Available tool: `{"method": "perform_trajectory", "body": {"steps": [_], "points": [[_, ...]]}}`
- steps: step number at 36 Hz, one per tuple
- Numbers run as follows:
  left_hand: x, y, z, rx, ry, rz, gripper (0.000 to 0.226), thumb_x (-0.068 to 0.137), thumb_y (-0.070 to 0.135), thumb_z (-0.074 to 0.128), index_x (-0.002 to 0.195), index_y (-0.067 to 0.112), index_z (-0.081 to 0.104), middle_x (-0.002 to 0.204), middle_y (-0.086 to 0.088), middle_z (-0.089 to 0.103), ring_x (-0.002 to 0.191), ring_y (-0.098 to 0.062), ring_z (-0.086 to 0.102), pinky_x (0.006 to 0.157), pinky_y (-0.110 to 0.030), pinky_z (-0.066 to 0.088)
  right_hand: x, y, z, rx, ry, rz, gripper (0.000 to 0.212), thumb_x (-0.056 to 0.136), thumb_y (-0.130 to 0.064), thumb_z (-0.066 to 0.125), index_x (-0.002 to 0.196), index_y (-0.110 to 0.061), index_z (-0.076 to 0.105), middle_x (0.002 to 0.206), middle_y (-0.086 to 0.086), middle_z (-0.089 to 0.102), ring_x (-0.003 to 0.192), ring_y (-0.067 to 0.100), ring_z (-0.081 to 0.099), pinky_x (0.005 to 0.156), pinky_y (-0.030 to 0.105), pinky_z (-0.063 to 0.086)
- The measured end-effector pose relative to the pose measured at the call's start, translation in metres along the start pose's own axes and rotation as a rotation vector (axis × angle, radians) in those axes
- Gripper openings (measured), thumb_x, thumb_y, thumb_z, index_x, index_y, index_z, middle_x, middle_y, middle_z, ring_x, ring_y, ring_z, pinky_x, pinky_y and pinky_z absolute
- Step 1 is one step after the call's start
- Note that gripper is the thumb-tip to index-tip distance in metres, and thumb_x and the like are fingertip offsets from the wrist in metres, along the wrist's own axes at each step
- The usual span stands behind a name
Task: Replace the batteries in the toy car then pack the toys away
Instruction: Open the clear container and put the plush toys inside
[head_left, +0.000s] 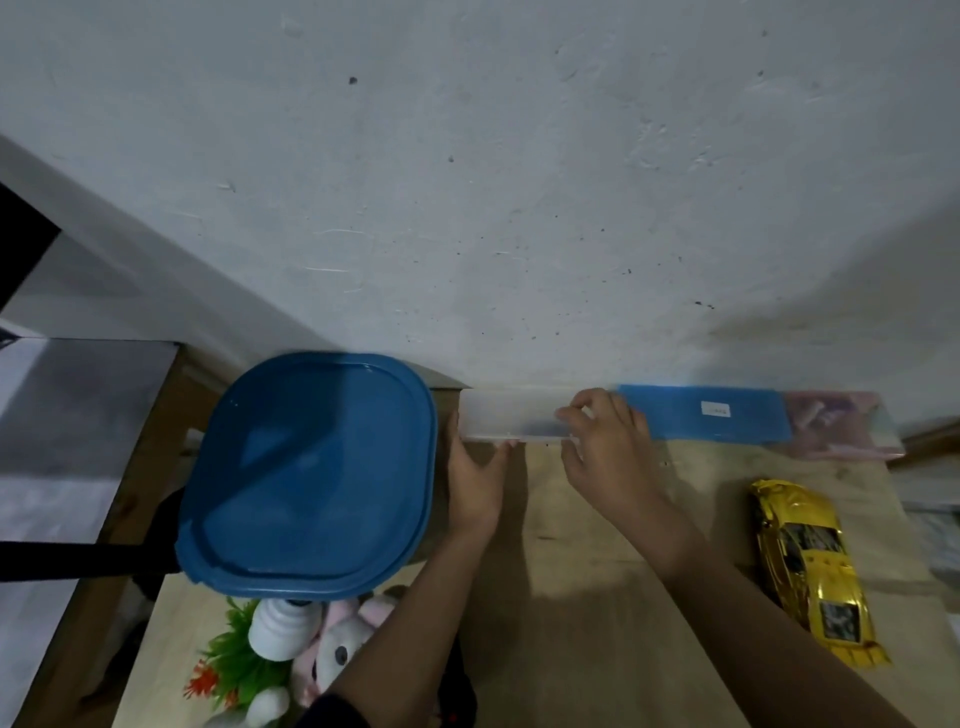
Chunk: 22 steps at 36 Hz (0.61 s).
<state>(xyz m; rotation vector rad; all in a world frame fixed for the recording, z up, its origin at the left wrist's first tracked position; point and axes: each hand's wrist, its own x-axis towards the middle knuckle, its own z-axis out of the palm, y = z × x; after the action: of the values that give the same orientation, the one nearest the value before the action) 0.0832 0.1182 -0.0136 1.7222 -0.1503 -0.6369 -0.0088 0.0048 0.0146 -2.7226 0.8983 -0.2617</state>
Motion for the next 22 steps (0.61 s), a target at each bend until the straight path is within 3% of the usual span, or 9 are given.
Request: {"method": "perform_trajectory", "body": {"steps": [4,10,16,22], "points": [[0.0,-0.001,0.001,-0.026,0.006,-0.017,0.074,0.081,0.012,0.072,0.143,0.022,0.032,0.13,0.004,0.05,0.121,-0.011,0.047,0.104,-0.031,0.042,-0.006,0.005,0.007,0.041,-0.096,0.017,0.032,0.088,-0.022,0.058,0.12,-0.02,0.057,0.123,0.001,0.055,0.113,0.018,0.052,0.097,0.03,0.042],[0.006,0.003,0.004,-0.066,0.011,-0.011,0.067,0.08,0.007,0.072,0.135,0.023,0.039,0.115,0.015,0.054,0.103,0.007,0.052,0.083,-0.006,0.044,0.005,-0.002,-0.001,0.068,-0.052,0.057,0.025,0.089,-0.014,0.058,0.113,-0.014,0.064,0.118,0.005,0.062,0.108,0.021,0.058,0.095,0.031,0.046],[0.012,0.008,0.008,-0.019,0.074,-0.075,0.061,0.09,0.021,0.062,0.143,0.014,0.033,0.131,-0.004,0.052,0.118,-0.018,0.051,0.103,-0.037,0.043,0.004,-0.003,0.0,0.047,-0.065,0.082,0.028,0.086,-0.011,0.061,0.113,-0.014,0.066,0.115,0.004,0.065,0.111,0.022,0.057,0.095,0.033,0.047],[0.01,0.018,0.009,0.076,0.091,-0.079,0.053,0.091,0.019,0.06,0.139,0.012,0.038,0.121,0.0,0.053,0.106,-0.011,0.05,0.092,-0.025,0.043,0.008,-0.004,0.0,0.068,-0.154,0.137,0.033,0.091,-0.013,0.055,0.123,-0.019,0.059,0.124,-0.002,0.056,0.117,0.017,0.047,0.098,0.032,0.045]]}}
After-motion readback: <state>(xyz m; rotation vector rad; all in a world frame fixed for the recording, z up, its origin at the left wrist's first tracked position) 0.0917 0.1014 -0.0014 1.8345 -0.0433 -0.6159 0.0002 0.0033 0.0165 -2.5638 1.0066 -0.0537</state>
